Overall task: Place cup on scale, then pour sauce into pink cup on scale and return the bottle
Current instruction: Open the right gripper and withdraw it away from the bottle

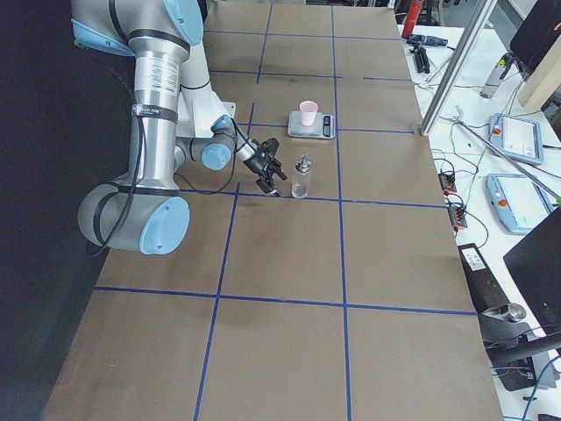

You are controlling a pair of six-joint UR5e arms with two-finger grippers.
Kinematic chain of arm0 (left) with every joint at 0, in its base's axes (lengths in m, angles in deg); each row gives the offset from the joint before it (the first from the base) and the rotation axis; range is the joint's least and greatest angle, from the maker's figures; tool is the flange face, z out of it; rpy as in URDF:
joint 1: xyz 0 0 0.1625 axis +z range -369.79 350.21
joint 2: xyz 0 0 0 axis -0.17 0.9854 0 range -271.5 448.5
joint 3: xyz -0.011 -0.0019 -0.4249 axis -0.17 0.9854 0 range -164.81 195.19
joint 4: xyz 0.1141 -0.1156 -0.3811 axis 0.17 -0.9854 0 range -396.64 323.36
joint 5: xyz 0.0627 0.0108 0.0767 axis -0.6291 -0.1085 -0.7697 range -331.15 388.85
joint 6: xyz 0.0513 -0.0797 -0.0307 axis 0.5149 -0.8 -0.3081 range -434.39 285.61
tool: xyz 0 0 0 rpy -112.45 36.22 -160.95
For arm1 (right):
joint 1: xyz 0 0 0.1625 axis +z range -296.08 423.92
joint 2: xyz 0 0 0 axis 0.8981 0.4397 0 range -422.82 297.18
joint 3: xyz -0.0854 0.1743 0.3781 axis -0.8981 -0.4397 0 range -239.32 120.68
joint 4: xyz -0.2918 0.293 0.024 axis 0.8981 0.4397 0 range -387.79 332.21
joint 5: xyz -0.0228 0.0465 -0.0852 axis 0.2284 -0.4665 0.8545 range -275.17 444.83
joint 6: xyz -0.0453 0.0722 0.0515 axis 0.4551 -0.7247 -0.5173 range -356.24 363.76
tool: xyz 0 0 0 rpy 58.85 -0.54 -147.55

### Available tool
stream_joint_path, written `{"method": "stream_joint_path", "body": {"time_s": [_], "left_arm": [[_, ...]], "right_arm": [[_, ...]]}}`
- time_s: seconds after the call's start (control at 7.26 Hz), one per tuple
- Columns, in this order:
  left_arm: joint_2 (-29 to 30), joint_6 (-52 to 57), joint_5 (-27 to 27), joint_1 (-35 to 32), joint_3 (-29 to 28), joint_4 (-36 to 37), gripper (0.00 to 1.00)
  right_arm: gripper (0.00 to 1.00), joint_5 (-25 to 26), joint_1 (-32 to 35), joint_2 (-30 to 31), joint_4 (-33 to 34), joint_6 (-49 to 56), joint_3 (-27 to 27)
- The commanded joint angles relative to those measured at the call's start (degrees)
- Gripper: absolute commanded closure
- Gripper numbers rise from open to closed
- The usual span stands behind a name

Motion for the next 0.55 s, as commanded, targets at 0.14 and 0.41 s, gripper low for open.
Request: {"method": "stream_joint_path", "body": {"time_s": [0.14,0.41], "left_arm": [[-0.3,0.03,0.0,0.0,0.03,0.0,0.0],[-0.3,0.03,0.09,0.0,0.11,0.0,0.0]], "right_arm": [[0.0,-3.97,5.21,3.48,0.26,12.05,1.45],[0.0,-12.04,17.75,2.79,0.08,28.63,1.36]]}}
